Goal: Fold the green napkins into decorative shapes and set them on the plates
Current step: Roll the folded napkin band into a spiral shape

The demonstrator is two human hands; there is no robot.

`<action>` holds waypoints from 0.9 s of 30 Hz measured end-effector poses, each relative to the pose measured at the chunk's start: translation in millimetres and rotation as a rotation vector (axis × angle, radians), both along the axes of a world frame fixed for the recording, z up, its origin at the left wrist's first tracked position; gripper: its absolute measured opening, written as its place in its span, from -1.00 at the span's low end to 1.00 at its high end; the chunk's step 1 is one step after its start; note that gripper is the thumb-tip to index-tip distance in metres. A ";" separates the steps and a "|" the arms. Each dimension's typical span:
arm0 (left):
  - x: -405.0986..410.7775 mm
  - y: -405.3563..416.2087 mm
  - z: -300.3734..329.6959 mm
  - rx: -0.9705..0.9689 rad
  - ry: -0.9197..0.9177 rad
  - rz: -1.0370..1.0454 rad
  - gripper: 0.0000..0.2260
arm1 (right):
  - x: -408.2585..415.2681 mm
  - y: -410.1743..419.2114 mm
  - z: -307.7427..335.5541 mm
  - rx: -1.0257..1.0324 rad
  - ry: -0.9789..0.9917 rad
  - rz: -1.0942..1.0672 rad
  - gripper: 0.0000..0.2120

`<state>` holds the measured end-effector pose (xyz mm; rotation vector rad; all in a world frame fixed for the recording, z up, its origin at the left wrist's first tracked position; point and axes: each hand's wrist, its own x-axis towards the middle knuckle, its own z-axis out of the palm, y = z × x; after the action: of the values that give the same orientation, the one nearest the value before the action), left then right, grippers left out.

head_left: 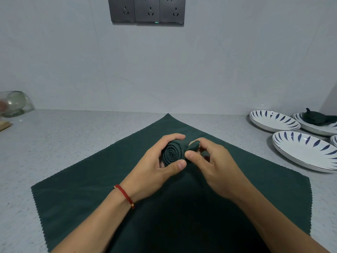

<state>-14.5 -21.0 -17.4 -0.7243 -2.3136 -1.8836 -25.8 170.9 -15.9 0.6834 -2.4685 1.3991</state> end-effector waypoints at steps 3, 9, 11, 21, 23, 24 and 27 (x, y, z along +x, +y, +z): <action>-1.7 -0.5 -6.0 -0.092 0.070 0.092 -0.53 | 0.8 -6.3 -5.8 0.142 0.236 -0.092 -0.87; -8.1 2.9 -15.0 -0.301 0.559 0.389 -0.75 | -9.3 -8.0 -15.7 0.223 0.362 -0.186 -0.73; -9.0 3.3 -15.6 -0.282 0.604 0.381 -0.82 | -9.3 -9.9 -18.0 0.254 0.430 -0.214 -0.71; -8.5 1.7 -6.6 -0.434 0.576 0.311 -0.85 | -3.4 -19.7 -23.2 0.176 0.477 -0.228 -0.84; -9.2 -0.8 -8.1 -0.411 0.530 0.279 -0.87 | 1.2 -20.8 -20.4 0.022 0.342 -0.209 -0.84; -9.3 -1.7 -8.9 -0.397 0.507 0.279 -0.87 | 2.8 -20.7 -19.5 -0.060 0.283 -0.195 -0.79; -10.0 -1.3 -8.9 -0.343 0.435 0.306 -0.84 | 2.6 -21.2 -17.6 -0.191 0.226 -0.158 -0.65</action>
<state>-24.5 -22.3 -26.3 -0.6751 -2.3091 -1.0903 -23.2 149.8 -33.5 0.5580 -2.1335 1.3919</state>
